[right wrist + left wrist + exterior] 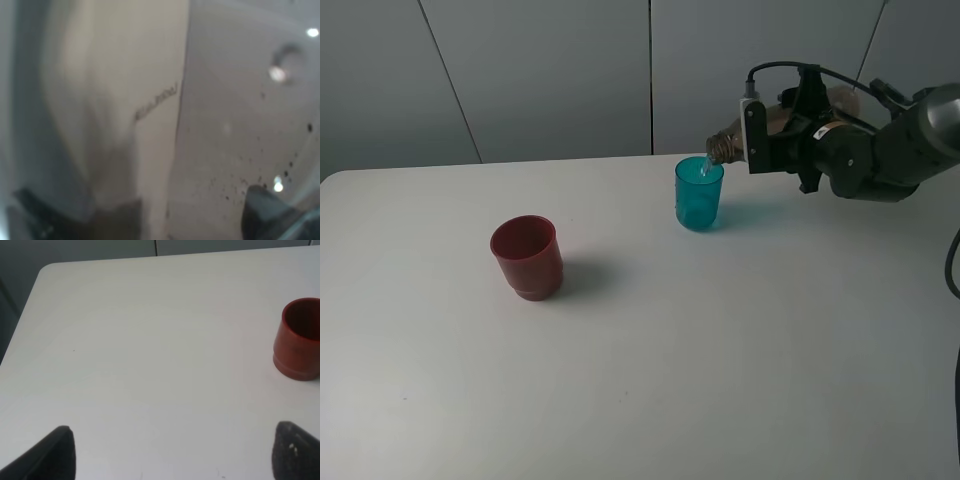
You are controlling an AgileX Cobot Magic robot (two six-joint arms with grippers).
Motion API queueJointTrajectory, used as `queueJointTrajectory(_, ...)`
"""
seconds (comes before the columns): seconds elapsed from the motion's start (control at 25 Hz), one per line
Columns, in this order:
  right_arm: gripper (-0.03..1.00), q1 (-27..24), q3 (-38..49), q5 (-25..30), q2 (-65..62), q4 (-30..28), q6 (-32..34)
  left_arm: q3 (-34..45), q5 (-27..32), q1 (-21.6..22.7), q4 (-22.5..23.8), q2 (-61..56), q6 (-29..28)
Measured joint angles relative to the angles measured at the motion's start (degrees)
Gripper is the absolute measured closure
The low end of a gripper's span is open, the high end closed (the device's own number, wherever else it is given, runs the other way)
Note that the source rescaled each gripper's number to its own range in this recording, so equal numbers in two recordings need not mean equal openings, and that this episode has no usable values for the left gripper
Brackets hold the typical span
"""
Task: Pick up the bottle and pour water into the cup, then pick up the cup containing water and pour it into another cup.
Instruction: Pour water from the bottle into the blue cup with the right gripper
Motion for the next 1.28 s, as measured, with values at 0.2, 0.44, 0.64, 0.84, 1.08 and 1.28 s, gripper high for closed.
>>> queueJointTrajectory(0.2, 0.96, 0.0, 0.0, -0.2, 0.0, 0.0, -0.9, 0.0, 0.0, 0.0, 0.0, 0.0, 0.0)
queueJointTrajectory(0.44, 0.96, 0.1, 0.0, -0.4, 0.0, 0.1, -2.2, 0.0, 0.0, 0.0, 0.0, 0.0, 0.0)
queueJointTrajectory(0.64, 0.96, 0.1, -1.4, -0.4, -0.1, 0.7, -2.5, 0.0, 0.0, 0.0, 0.0, 0.0, 0.0)
queueJointTrajectory(0.84, 0.96, 0.1, -1.8, -0.4, -0.3, 0.8, -4.6, 0.0, 0.0, 0.0, 0.0, 0.0, 0.0)
queueJointTrajectory(1.08, 0.96, 0.1, -1.8, -0.6, -0.3, 0.9, -8.1, 0.0, 0.0, 0.0, 0.0, 0.0, 0.0)
queueJointTrajectory(1.28, 0.96, 0.1, -1.8, -0.9, -0.3, 0.9, -10.4, 0.0, 0.0, 0.0, 0.0, 0.0, 0.0)
